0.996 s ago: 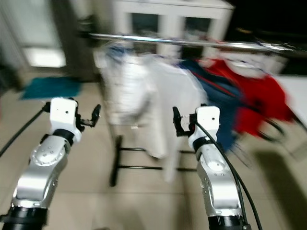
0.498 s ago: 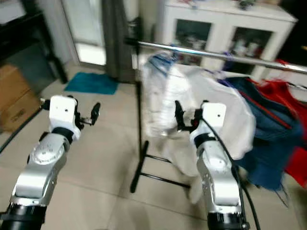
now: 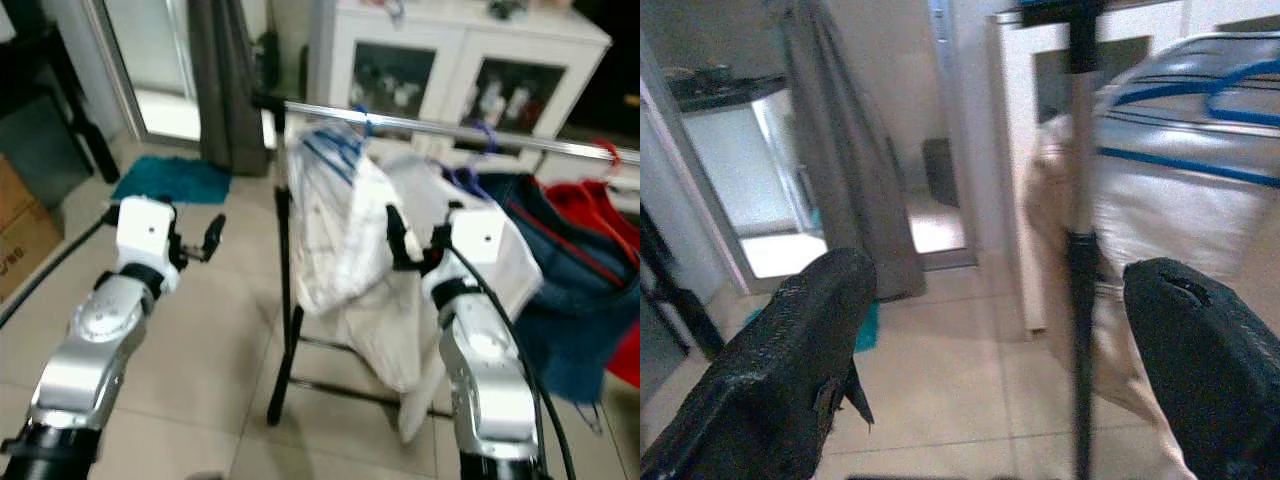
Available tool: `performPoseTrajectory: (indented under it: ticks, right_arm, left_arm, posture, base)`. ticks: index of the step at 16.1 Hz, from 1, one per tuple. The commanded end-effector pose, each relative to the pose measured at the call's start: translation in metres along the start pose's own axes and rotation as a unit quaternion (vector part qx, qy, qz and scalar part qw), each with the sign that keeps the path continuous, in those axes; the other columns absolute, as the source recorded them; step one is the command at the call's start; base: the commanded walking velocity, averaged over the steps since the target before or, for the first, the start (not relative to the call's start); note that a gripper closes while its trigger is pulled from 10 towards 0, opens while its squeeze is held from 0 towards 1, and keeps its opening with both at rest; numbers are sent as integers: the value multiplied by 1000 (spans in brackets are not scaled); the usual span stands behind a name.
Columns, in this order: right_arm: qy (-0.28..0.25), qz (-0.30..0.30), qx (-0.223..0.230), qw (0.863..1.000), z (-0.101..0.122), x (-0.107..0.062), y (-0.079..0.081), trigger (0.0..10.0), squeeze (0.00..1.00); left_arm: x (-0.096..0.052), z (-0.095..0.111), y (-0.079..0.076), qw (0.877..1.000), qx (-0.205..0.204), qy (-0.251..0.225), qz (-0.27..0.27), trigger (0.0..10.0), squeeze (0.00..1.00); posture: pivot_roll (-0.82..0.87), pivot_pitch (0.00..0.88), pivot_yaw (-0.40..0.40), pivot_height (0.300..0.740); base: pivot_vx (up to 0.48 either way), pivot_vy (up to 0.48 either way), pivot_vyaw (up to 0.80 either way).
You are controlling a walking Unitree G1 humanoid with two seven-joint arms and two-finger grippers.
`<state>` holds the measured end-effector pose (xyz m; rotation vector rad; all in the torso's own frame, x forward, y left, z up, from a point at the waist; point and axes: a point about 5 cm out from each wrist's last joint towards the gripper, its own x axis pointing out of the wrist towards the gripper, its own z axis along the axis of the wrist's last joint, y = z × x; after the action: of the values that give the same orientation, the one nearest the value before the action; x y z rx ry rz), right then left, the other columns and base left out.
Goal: Hang hanger
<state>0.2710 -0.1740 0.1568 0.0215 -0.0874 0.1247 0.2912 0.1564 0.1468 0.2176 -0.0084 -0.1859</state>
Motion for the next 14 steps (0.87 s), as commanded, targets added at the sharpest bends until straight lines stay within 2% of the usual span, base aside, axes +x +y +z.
performPoseTrajectory:
  ticks: [1,4,7,9,10,11,12,14]
  right_arm:
    - [-7,18,4,1000,5,2,6,10000,0]
    - [-9,45,7,999,13,12,4,10000,0]
    - [7,68,12,998,17,24,7,10000,0]
    - [9,74,10,997,19,37,10,10000,0]
    - [13,85,22,996,19,44,13,10000,0]
    - [44,74,28,996,13,53,13,10000,0]
    - [64,68,17,996,9,63,13,10000,0]
    - [74,74,-20,994,10,80,17,10000,0]
  left_arm:
    - [-2,-2,6,1000,2,5,9,10000,1000]
    - [-3,-1,1,1000,5,0,-21,10000,1000]
    - [-3,3,-9,994,19,-3,-104,10000,1000]
    - [-5,4,-19,983,7,6,-185,10000,1000]
    - [-6,5,-24,976,12,6,-216,10000,502]
    - [-6,5,-28,971,8,16,-237,10000,184]
    - [-5,4,-30,969,13,19,-247,10000,0]
    - [-3,4,-32,968,23,19,-250,10000,0]
  posture:
    - [34,0,-26,740]
    - [37,0,-37,740]
    - [41,0,-40,740]
    - [36,0,-33,740]
    - [32,0,-27,740]
    - [28,0,-20,740]
    - [25,0,-9,740]
    - [22,0,-2,740]
  base:
    - [319,0,0]
    - [106,0,0]
    - [0,0,0]
    - [0,0,0]
    - [0,0,0]
    - [0,0,0]
    - [0,0,0]
    - [0,0,0]
